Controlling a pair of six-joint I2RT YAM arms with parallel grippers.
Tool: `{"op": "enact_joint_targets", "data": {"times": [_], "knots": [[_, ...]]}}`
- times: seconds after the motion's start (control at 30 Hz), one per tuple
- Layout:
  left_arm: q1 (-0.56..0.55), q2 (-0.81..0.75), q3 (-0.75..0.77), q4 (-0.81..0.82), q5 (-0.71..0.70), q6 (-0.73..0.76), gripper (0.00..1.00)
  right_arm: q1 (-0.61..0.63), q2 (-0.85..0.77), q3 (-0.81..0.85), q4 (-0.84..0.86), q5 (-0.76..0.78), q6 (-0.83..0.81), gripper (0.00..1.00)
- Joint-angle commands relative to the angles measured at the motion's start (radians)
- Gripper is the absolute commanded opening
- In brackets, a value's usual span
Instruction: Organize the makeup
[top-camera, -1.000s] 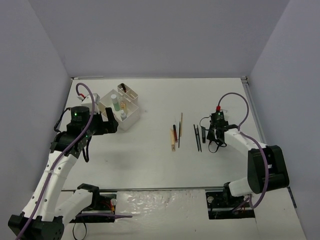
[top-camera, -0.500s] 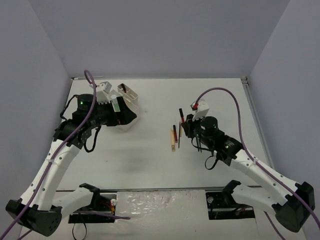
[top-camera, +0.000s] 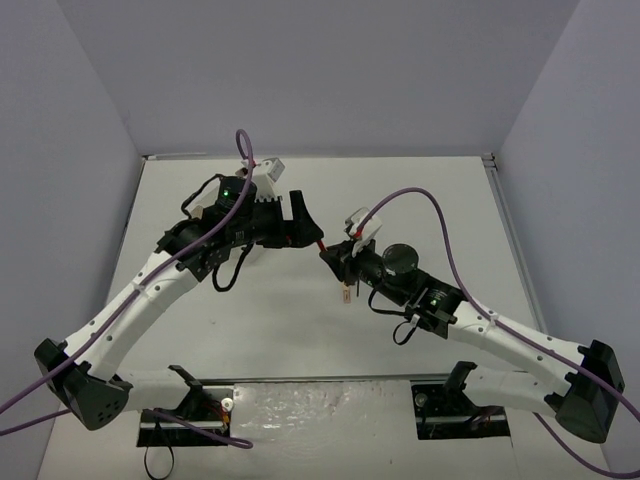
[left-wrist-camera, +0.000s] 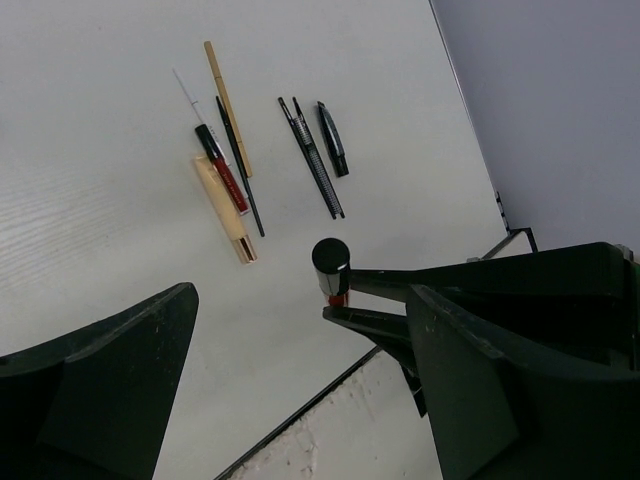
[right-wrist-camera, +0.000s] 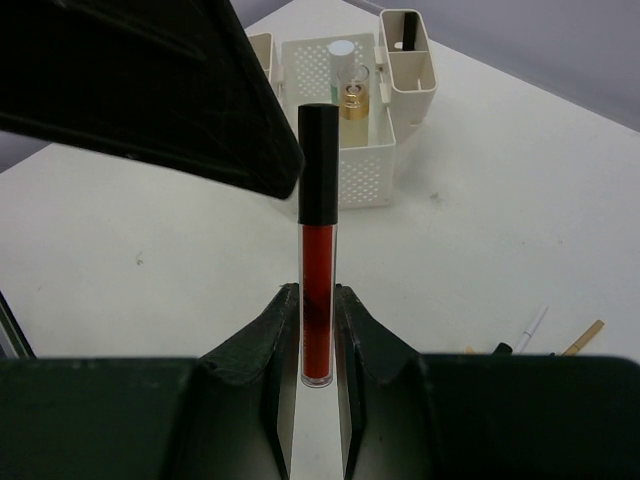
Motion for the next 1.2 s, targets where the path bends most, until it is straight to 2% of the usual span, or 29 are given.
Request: {"op": "enact_joint_targets", "data": {"times": [0.0,0.1,0.23,0.33,0.53,0.63,0.73,0.77,0.8,0.87,0.97,1.03,1.17], "knots": [[-0.033,0.022,0.079,0.068,-0.034,-0.02,0.77,0.011,0.003,0.033,0.143,-0.031,-0.022,0.0],[-0.038,0.036,0.09,0.06,-0.045,-0.022,0.71,0.012,0.005,0.028,0.151,-0.033,-0.028,0.0],[-0.042,0.054,0.103,0.066,-0.046,-0.032,0.57,0.014,0.012,0.024,0.155,-0.042,-0.036,0.0],[-0.045,0.06,0.11,0.074,-0.046,-0.037,0.44,0.014,0.017,0.018,0.161,-0.046,-0.037,0.0],[-0.047,0.069,0.12,0.074,-0.045,-0.038,0.1,0.015,0.029,0.007,0.177,-0.047,-0.039,0.0],[-0.047,0.071,0.117,0.077,-0.047,-0.036,0.0,0.015,0.039,0.007,0.18,-0.045,-0.04,0.06],[-0.047,0.072,0.109,0.081,-0.063,-0.02,0.0,0.015,0.043,0.004,0.187,-0.034,-0.041,0.25],[-0.047,0.072,0.106,0.081,-0.065,-0.019,0.0,0.015,0.043,0.004,0.184,-0.027,-0.04,0.27],[-0.047,0.071,0.105,0.079,-0.09,-0.005,0.0,0.015,0.046,0.009,0.176,-0.014,-0.041,0.5],[-0.045,0.071,0.107,0.064,-0.141,0.028,0.0,0.015,0.044,0.012,0.164,0.01,-0.041,0.69],[-0.041,0.077,0.111,0.057,-0.249,0.082,0.0,0.014,0.035,0.005,0.149,0.067,-0.039,0.92],[-0.029,0.087,0.127,0.059,-0.339,0.114,0.0,0.013,0.023,0.003,0.126,0.096,-0.037,1.0],[0.068,0.154,0.185,0.081,-0.424,0.195,0.0,0.012,-0.004,0.001,0.05,0.191,-0.028,1.0]]}}
